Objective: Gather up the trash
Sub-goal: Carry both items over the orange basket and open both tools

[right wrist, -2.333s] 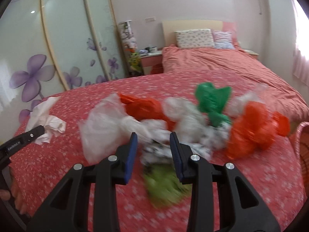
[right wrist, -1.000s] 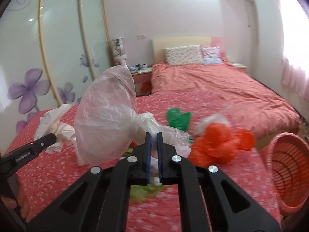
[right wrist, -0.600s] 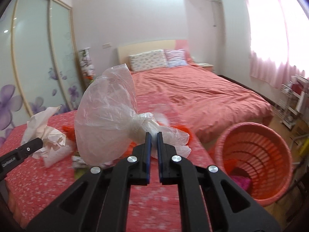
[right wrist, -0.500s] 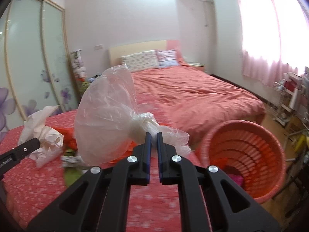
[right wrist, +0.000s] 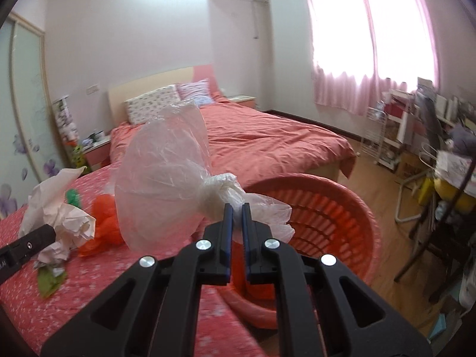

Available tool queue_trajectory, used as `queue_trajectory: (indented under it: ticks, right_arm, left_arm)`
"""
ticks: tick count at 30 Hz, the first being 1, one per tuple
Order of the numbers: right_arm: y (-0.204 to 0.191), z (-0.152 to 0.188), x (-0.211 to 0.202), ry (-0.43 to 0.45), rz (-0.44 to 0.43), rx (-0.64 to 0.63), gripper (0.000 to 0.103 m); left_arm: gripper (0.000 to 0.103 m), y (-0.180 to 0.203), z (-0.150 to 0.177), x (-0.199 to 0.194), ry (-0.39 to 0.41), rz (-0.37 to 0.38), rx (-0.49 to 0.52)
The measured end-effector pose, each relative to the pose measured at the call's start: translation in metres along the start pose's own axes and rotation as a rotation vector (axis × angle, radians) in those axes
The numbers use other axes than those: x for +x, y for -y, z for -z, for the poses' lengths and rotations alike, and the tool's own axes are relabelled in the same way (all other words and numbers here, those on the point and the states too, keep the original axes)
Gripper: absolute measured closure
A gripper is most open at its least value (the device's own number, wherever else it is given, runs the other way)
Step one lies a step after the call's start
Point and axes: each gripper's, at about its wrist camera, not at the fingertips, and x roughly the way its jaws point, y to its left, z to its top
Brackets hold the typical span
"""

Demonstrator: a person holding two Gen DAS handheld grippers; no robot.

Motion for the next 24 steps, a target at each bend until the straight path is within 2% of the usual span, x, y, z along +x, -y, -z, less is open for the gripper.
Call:
queue_trajectory:
  ticks: [11, 20, 24]
  right_arm:
    - [0.068, 0.001, 0.021, 0.001, 0.096, 0.103, 0.095]
    - [0.112, 0.001, 0.038, -0.005, 0.138, 0.182, 0.095]
    - [0.118, 0.001, 0.043, -0.01, 0.139, 0.206, 0.095]
  left_arm:
    - [0.078, 0.062, 0.001, 0.05, -0.061, 0.143, 0.07]
    - [0.078, 0.089, 0.007, 0.079, -0.12, 0.199, 0.111]
    - [0.078, 0.099, 0.009, 0.085, -0.135, 0.218, 0.12]
